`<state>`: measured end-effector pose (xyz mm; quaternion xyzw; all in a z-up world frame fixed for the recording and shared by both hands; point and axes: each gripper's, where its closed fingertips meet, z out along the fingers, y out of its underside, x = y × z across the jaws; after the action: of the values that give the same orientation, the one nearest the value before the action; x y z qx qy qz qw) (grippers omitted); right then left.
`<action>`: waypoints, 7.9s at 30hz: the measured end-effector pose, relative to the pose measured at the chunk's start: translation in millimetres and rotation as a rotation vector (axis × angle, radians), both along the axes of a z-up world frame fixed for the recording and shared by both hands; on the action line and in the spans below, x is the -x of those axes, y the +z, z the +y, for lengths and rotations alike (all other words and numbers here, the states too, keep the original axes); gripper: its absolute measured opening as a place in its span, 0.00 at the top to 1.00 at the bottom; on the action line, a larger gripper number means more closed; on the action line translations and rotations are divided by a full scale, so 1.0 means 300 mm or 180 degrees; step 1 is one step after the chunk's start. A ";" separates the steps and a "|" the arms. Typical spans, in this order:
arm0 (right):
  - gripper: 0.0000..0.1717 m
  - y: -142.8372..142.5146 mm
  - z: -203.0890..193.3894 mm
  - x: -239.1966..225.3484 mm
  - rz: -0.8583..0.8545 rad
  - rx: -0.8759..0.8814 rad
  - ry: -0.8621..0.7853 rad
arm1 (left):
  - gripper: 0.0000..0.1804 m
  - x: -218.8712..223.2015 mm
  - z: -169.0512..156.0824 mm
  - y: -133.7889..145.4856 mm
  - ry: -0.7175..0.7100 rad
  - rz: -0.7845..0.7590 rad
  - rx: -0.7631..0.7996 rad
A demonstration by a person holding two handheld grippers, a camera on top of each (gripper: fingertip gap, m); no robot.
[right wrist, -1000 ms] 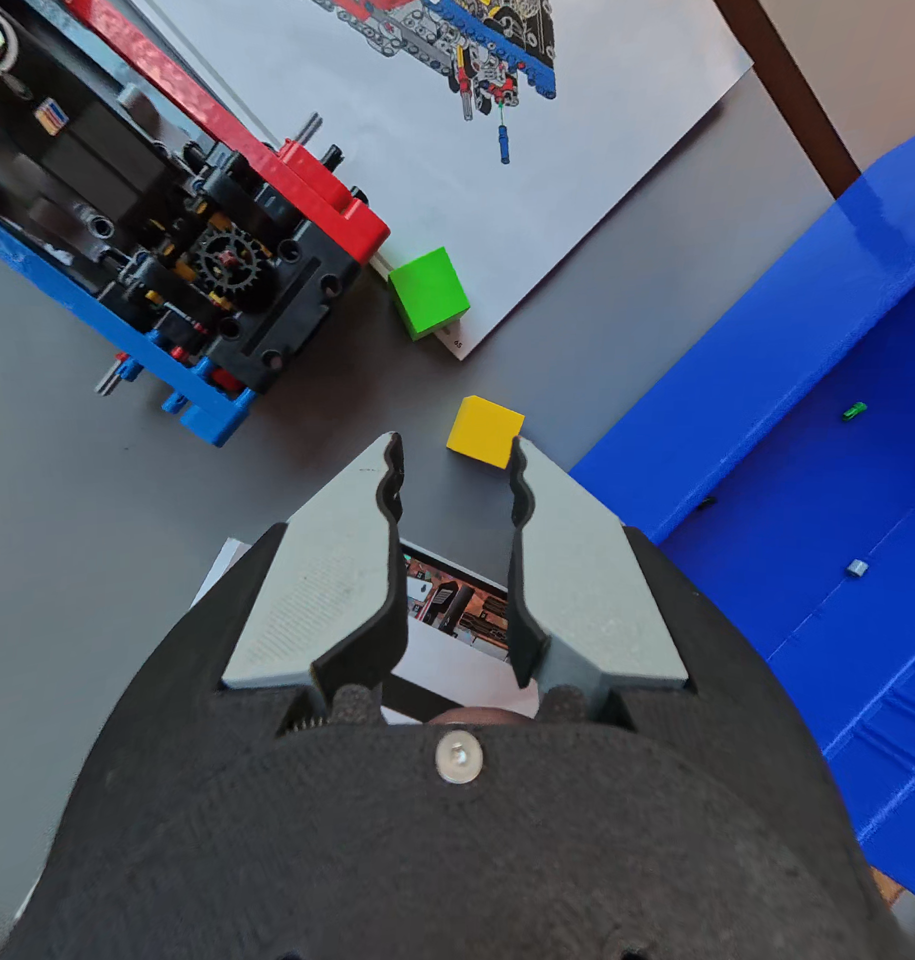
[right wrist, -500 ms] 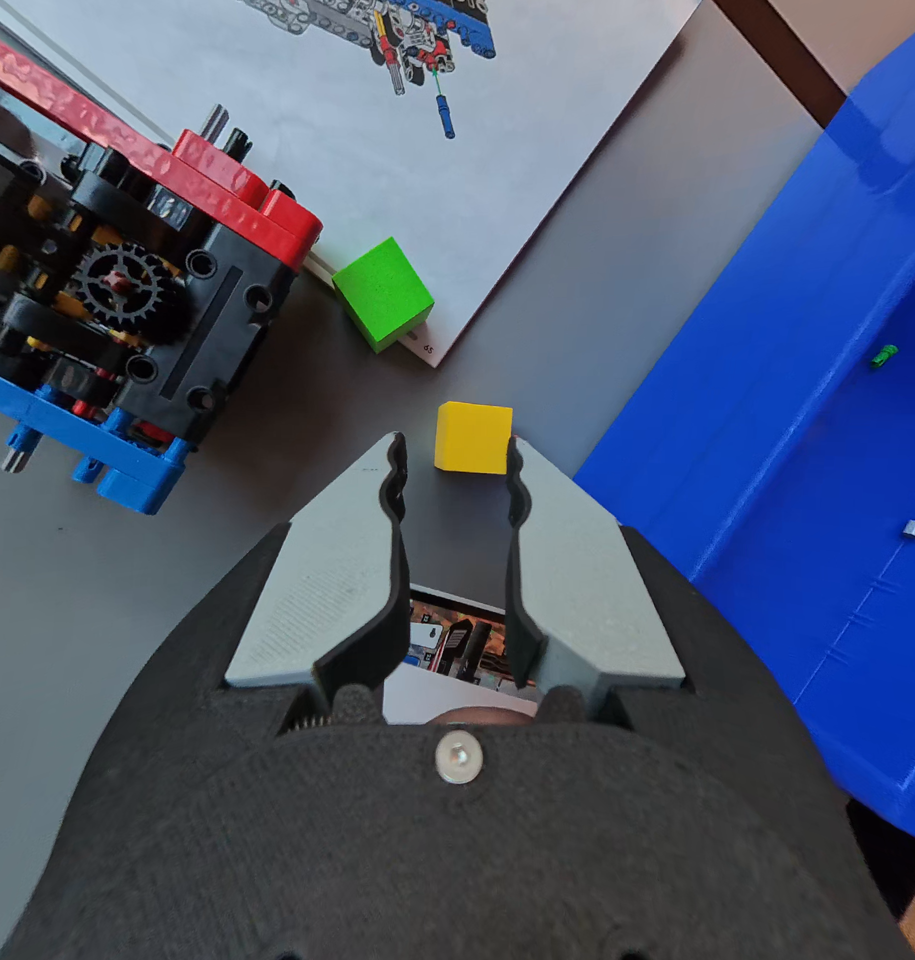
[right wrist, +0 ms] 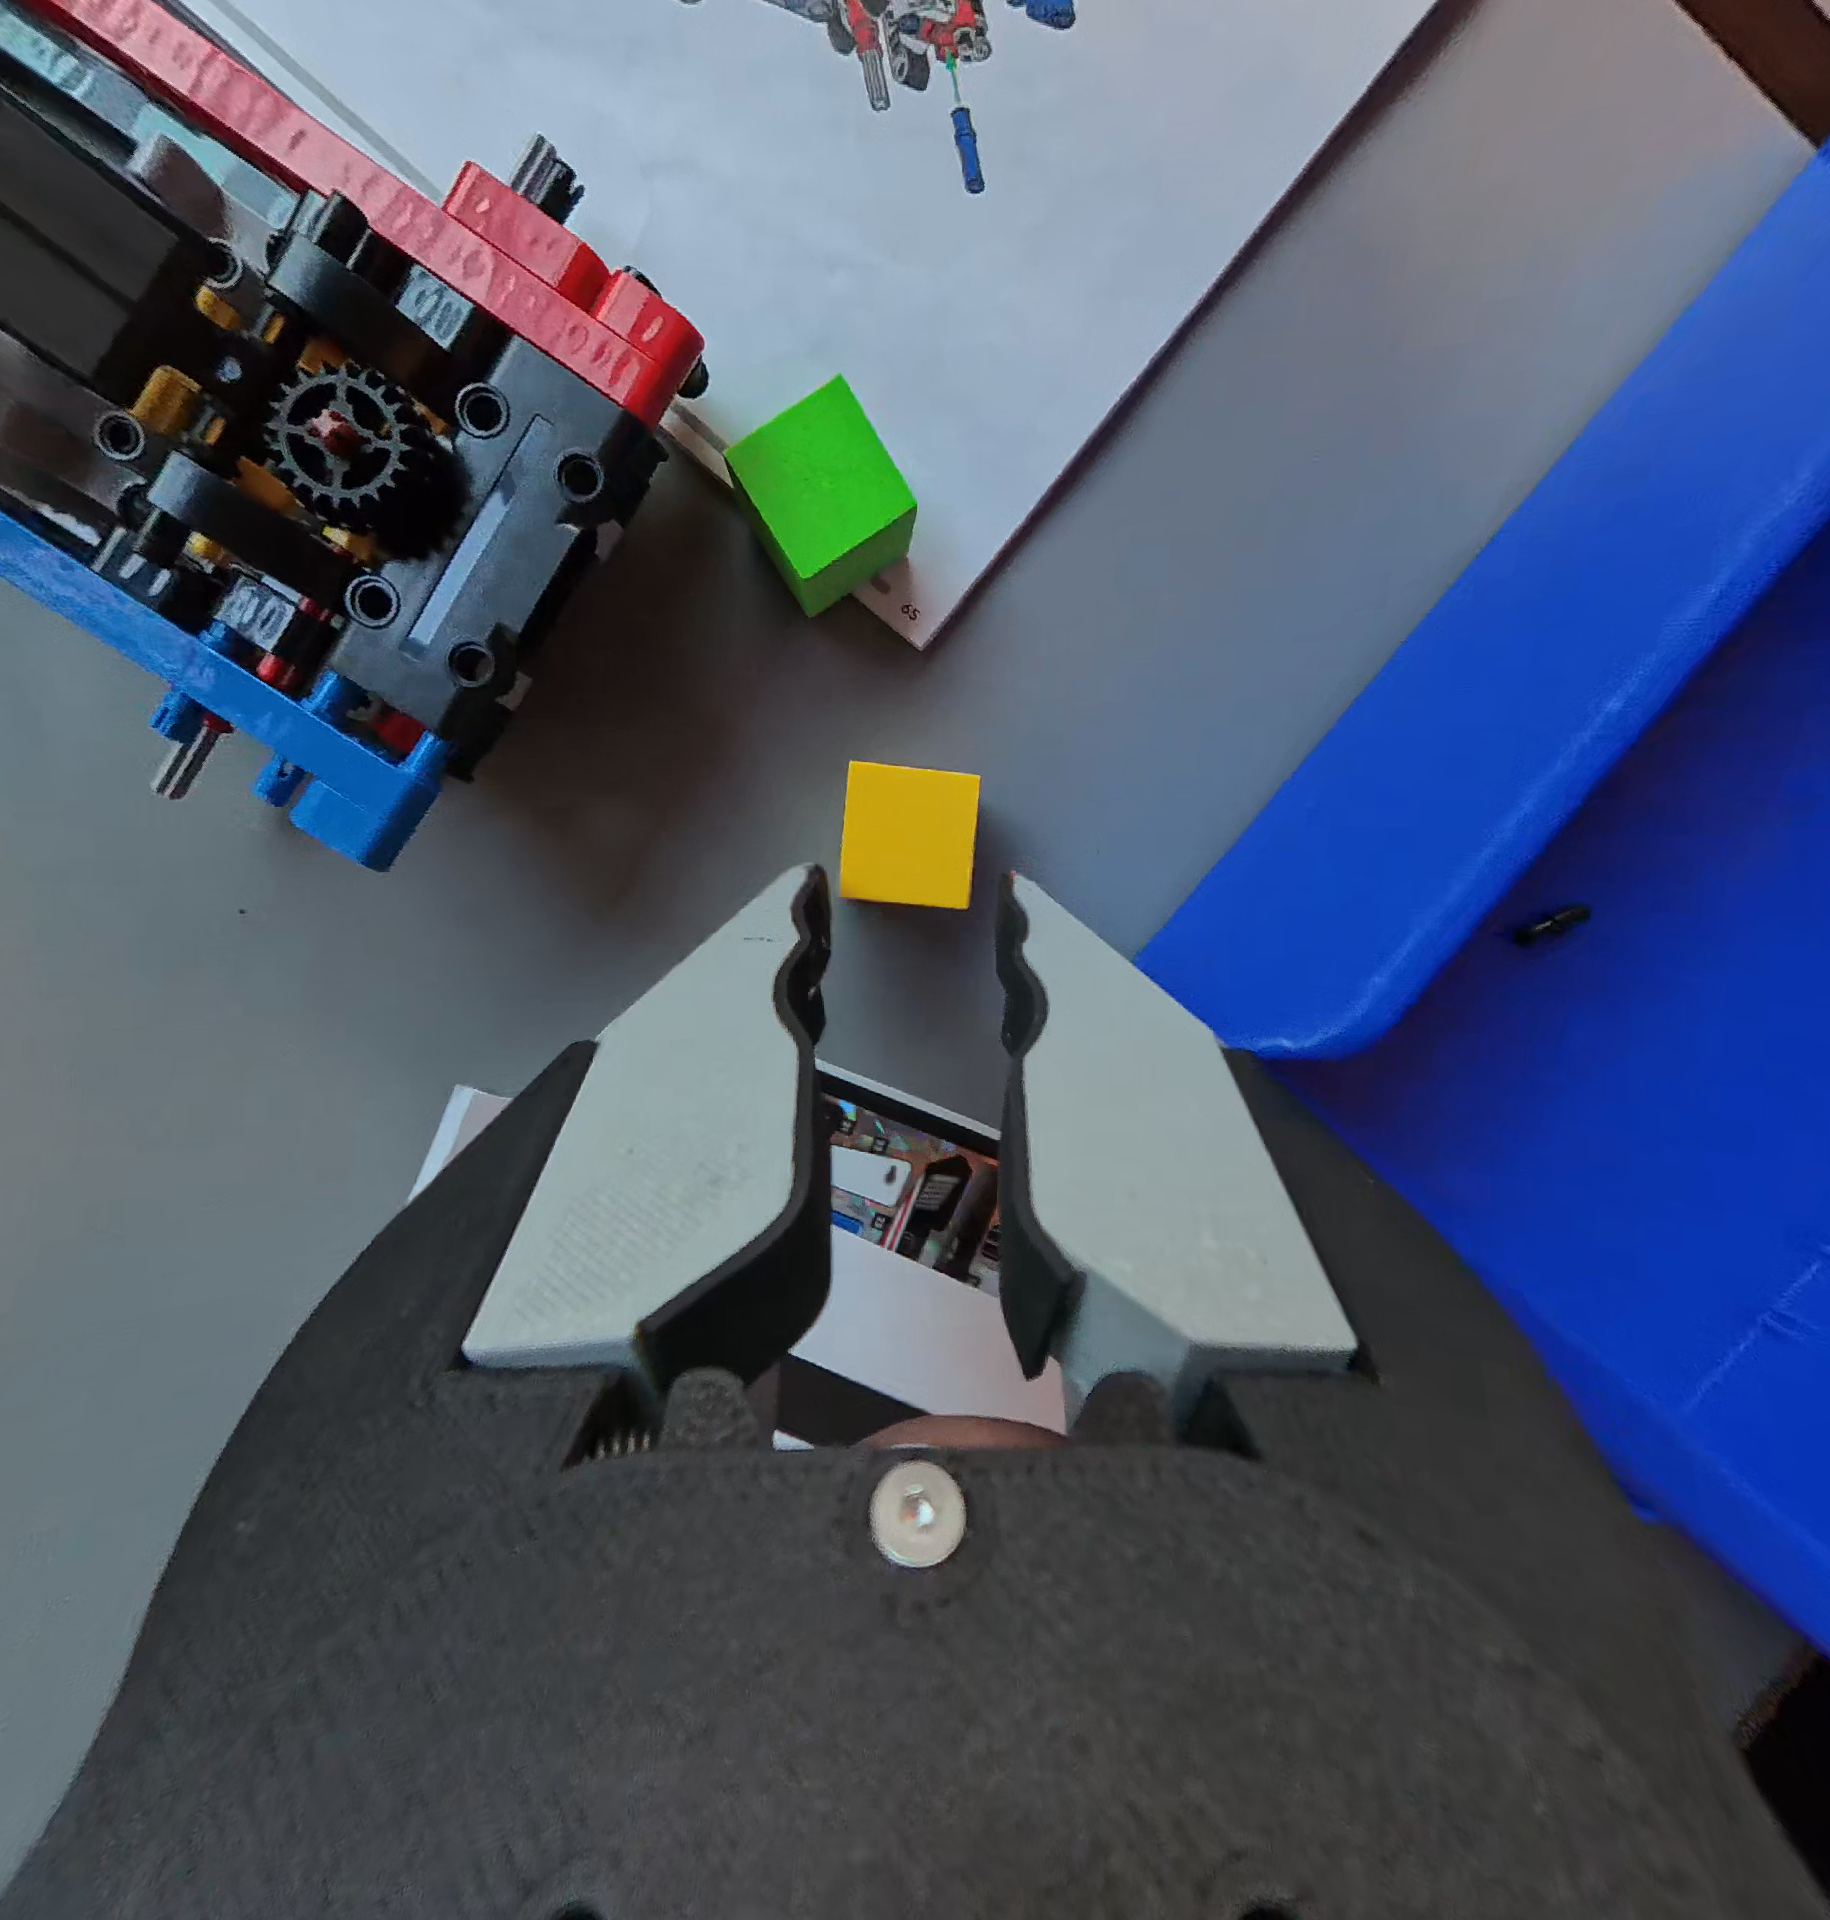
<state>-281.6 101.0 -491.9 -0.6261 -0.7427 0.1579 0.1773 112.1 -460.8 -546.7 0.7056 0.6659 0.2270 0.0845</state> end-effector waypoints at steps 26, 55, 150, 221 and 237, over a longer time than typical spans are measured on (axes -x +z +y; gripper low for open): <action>0.85 -0.049 -0.062 -0.028 -0.0209 0.0046 0.0439 | 1.00 0.035 0.032 -0.009 -0.0061 0.0021 -0.0053; 0.86 0.437 -0.296 0.143 0.0507 0.0655 0.1232 | 1.00 0.005 0.066 -0.047 0.0034 0.0011 -0.0141; 0.81 0.021 -0.098 0.192 -0.1031 -0.0658 0.2008 | 1.00 -0.078 0.056 -0.026 0.0302 -0.0049 -0.0065; 0.86 0.559 -0.559 0.271 -0.1333 -0.0618 0.2611 | 1.00 -0.124 0.046 -0.106 0.0507 -0.0019 -0.0260; 0.86 0.542 -0.551 0.278 -0.1330 -0.0655 0.2622 | 1.00 -0.126 0.056 -0.110 0.0528 -0.0036 -0.0271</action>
<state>-365.1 -64.2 -329.3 -0.2769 -0.9608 0.0113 0.0078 150.0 -444.0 -579.9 0.6497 0.7113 0.2653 0.0391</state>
